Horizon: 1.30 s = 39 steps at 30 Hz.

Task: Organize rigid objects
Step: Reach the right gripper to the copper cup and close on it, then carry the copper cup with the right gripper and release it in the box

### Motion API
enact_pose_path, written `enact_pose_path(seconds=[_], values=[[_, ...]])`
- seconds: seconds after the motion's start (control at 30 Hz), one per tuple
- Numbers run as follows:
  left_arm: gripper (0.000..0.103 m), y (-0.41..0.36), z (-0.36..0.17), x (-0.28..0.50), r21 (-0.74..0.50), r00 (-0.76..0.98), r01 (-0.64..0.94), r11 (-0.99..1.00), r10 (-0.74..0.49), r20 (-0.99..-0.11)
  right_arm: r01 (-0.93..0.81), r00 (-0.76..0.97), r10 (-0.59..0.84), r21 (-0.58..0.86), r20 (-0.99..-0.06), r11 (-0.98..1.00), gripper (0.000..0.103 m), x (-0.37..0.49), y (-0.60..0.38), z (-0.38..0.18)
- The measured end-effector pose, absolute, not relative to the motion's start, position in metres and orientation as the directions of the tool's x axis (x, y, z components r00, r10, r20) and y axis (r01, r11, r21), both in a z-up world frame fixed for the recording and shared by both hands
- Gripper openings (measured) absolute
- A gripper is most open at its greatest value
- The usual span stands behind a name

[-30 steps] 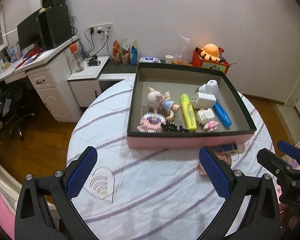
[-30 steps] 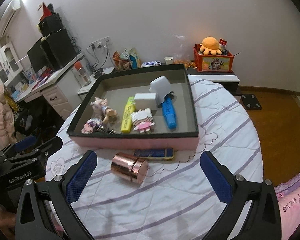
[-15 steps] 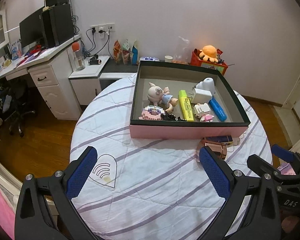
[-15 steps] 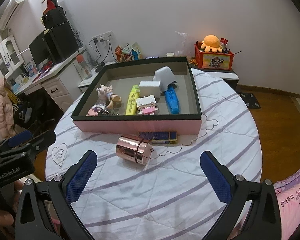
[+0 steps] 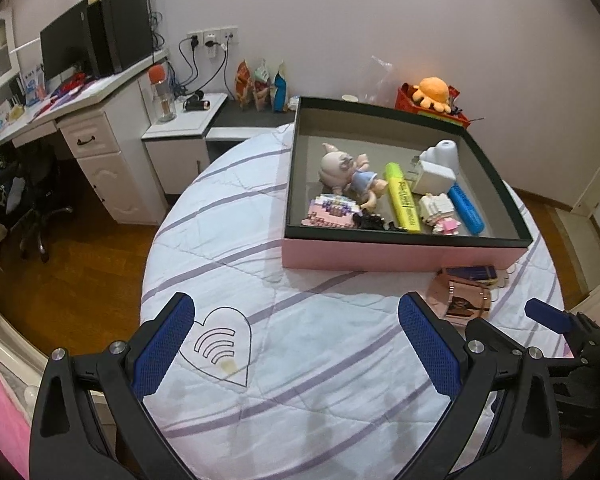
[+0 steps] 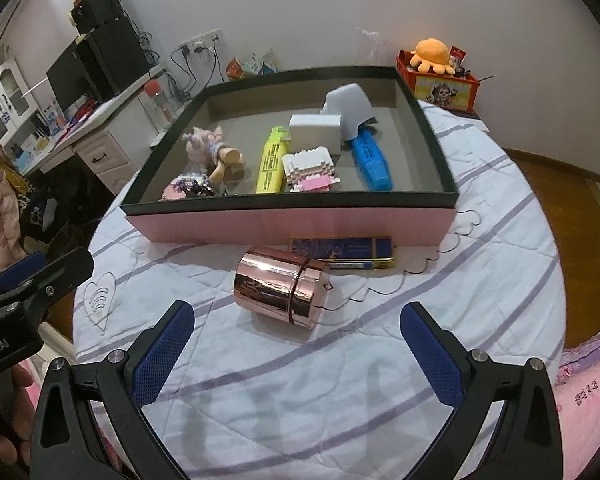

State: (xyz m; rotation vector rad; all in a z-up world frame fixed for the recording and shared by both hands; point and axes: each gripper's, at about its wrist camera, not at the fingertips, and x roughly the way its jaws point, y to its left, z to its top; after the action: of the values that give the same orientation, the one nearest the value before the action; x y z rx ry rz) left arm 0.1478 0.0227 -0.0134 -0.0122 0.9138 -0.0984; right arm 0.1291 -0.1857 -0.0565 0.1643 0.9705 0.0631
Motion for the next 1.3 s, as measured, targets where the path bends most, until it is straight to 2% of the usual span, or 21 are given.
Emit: enact_pose_path(seconds=[0.3, 0.33, 0.37, 0.43, 0.5, 0.53, 0.97, 1.3], values=[[0.103, 0.035, -0.036, 0.174, -0.082, 0.571, 0.088, 0.993, -0.117, -0.812, 0.098, 0.526, 0.086, 0.161, -0.846, 0.982, 0.103, 0.152, -0.173, -0.079], [0.103, 0.036, -0.038, 0.176, -0.084, 0.568, 0.091, 0.992, -0.121, -0.814, 0.108, 0.523, 0.077, 0.155, -0.849, 0.982, 0.1, 0.155, -0.17, -0.082], [0.103, 0.036, -0.041, 0.179, -0.087, 0.562, 0.096, 0.992, -0.126, -0.817, 0.112, 0.519, 0.073, 0.152, -0.852, 0.982, 0.097, 0.156, -0.168, -0.084], [0.103, 0.036, -0.043, 0.181, -0.091, 0.558, 0.103, 0.99, -0.134, -0.819, 0.135, 0.507, 0.056, 0.144, -0.86, 0.98, 0.077, 0.158, -0.166, -0.091], [0.103, 0.036, -0.046, 0.182, -0.096, 0.555, 0.108, 0.99, -0.14, -0.82, 0.155, 0.496, 0.038, 0.131, -0.868, 0.979, 0.062, 0.16, -0.167, -0.097], [0.103, 0.036, -0.047, 0.183, -0.098, 0.553, 0.11, 0.989, -0.143, -0.821, 0.156, 0.496, 0.034, 0.128, -0.868, 0.979, 0.059, 0.161, -0.167, -0.098], [0.103, 0.021, -0.043, 0.181, -0.092, 0.556, 0.125, 0.988, -0.147, -0.818, 0.063, 0.526, 0.116, 0.175, -0.842, 0.983, 0.058, 0.149, -0.166, -0.086], [0.103, 0.013, -0.012, 0.2, -0.078, 0.623, 0.116, 0.99, -0.134, -0.77, 0.051, 0.633, 0.108, 0.181, -0.767, 0.982, 0.058, 0.155, -0.19, -0.032]])
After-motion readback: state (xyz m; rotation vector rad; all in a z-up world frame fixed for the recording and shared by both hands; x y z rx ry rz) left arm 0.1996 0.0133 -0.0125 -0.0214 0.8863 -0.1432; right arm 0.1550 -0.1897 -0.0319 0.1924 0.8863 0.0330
